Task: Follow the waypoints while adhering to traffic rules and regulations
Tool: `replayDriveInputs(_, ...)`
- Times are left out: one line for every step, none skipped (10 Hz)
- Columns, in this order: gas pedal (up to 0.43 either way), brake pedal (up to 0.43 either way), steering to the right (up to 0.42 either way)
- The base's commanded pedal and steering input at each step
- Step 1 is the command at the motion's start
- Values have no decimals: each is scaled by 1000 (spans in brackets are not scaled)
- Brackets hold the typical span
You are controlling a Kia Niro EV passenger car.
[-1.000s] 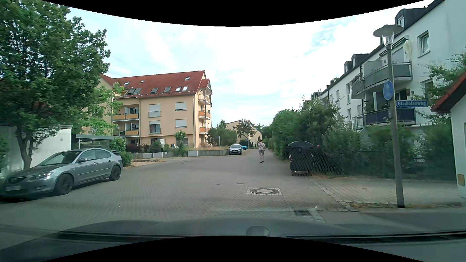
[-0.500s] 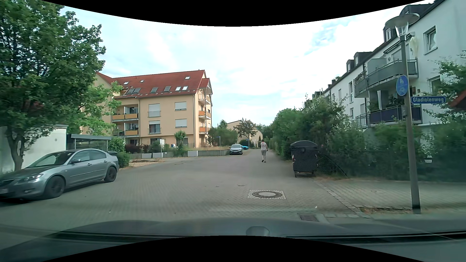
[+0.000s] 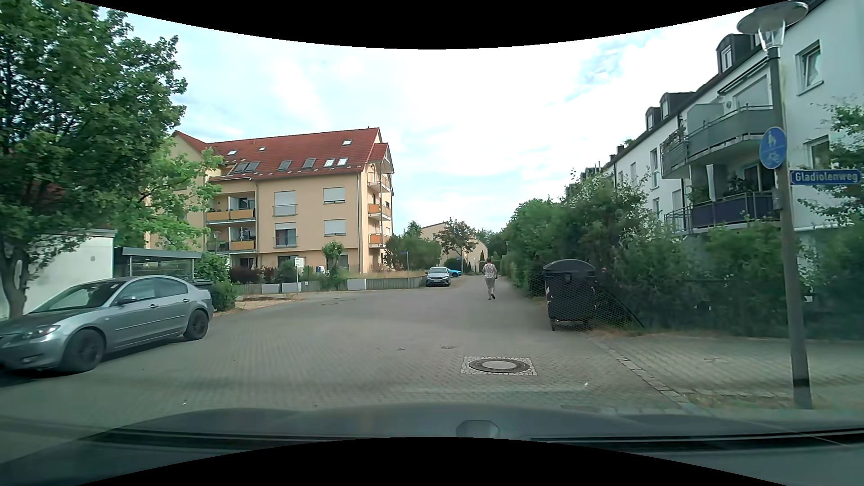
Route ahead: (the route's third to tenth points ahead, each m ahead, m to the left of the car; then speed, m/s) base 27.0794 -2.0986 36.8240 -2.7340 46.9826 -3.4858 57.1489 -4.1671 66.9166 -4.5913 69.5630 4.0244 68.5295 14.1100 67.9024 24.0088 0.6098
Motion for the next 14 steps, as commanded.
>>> replayDriveInputs(0, 140, -20)
replayDriveInputs(0, 146, -19)
replayDriveInputs(0, 140, -19)
replayDriveInputs(0, 140, -20)
replayDriveInputs(0, 134, -20)
replayDriveInputs(0, 110, -20)
replayDriveInputs(0, 73, -21)
replayDriveInputs(0, 67, -21)
replayDriveInputs(0, 67, -20)
replayDriveInputs(0, 67, -20)
replayDriveInputs(0, 67, -20)
replayDriveInputs(0, 67, -18)
replayDriveInputs(0, 67, -14)
replayDriveInputs(0, 49, -10)
